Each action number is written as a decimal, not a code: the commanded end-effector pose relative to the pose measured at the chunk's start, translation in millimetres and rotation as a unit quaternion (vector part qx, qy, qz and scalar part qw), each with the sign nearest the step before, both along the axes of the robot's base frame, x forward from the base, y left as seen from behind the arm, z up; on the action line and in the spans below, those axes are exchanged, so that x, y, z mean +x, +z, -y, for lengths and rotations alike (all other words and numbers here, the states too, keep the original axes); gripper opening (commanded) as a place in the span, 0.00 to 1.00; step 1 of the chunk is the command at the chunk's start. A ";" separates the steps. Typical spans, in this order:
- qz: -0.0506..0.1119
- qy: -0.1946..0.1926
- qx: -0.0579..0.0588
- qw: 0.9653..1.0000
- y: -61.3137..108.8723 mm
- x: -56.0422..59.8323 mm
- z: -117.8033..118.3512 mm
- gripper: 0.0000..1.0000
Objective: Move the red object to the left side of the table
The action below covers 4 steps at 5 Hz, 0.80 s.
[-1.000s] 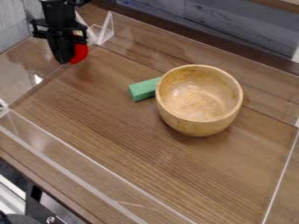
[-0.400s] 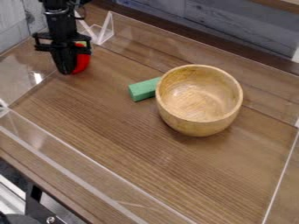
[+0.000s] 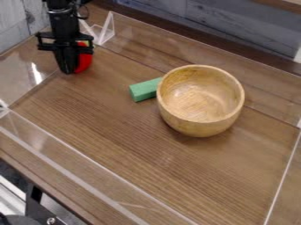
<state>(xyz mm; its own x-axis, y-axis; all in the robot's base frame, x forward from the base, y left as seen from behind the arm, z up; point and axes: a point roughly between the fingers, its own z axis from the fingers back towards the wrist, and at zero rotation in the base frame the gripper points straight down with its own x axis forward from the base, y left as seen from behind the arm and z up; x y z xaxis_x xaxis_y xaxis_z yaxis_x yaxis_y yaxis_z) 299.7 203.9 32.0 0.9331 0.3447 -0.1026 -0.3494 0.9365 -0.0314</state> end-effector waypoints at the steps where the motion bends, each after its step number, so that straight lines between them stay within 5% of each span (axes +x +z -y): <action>1: 0.018 -0.027 0.015 0.999 20.2 14.6 0.2 0.00; 3: 0.008 -0.036 0.004 0.999 18.7 2.2 -13.1 0.00; 4: 0.005 -0.041 -0.001 0.999 14.5 3.6 -1.7 0.00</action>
